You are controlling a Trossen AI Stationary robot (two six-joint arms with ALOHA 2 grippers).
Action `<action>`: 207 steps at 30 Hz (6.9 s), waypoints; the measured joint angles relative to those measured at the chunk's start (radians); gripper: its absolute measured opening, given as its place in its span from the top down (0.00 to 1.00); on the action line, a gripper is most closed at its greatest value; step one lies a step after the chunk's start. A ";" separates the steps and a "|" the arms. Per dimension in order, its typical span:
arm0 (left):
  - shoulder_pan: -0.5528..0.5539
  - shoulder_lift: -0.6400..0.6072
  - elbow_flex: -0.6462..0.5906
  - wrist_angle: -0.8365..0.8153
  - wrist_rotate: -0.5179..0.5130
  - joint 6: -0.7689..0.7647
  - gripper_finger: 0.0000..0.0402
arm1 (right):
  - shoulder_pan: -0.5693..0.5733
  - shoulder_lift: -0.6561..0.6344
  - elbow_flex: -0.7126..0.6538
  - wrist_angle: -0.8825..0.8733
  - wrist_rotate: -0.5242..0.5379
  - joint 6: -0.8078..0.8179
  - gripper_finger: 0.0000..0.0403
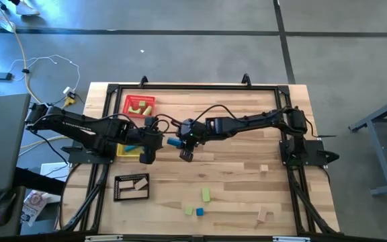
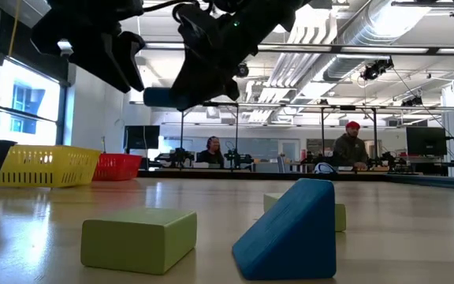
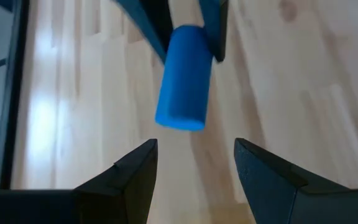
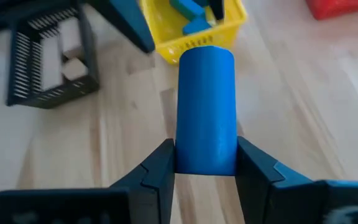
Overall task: Sort & place blocks by color
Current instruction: Put the cylinder blue block into the yellow basket, then put the rectangular green block into the red basket
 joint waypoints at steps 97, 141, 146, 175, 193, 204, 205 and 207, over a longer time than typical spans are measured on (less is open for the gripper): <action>-0.207 0.000 -0.123 -0.530 -0.147 -0.675 0.58 | 0.130 0.000 0.000 -0.560 -0.053 0.131 0.57; -0.068 0.000 -0.122 -0.529 -0.142 -0.664 0.43 | 0.413 0.086 0.000 -0.361 0.022 1.196 0.57; -0.068 0.000 -0.122 -0.528 -0.142 -0.664 0.43 | 0.413 0.110 0.000 -0.351 0.017 1.203 0.57; -0.068 0.000 -0.122 -0.526 -0.142 -0.664 0.43 | 0.413 0.153 0.062 -0.488 0.036 1.223 0.57; -0.068 0.000 -0.122 -0.526 -0.142 -0.664 0.43 | 0.413 0.201 0.064 -0.429 0.003 1.265 0.57; -0.069 0.000 -0.122 -0.523 -0.143 -0.664 0.43 | 0.412 0.211 0.067 -0.503 -0.008 1.213 0.72; -0.069 0.000 -0.122 -0.523 -0.143 -0.664 0.43 | 0.412 0.211 0.066 -0.507 -0.008 1.197 0.76; -0.069 0.000 -0.122 -0.523 -0.143 -0.664 0.43 | 0.410 0.211 0.066 -0.511 -0.003 1.164 0.85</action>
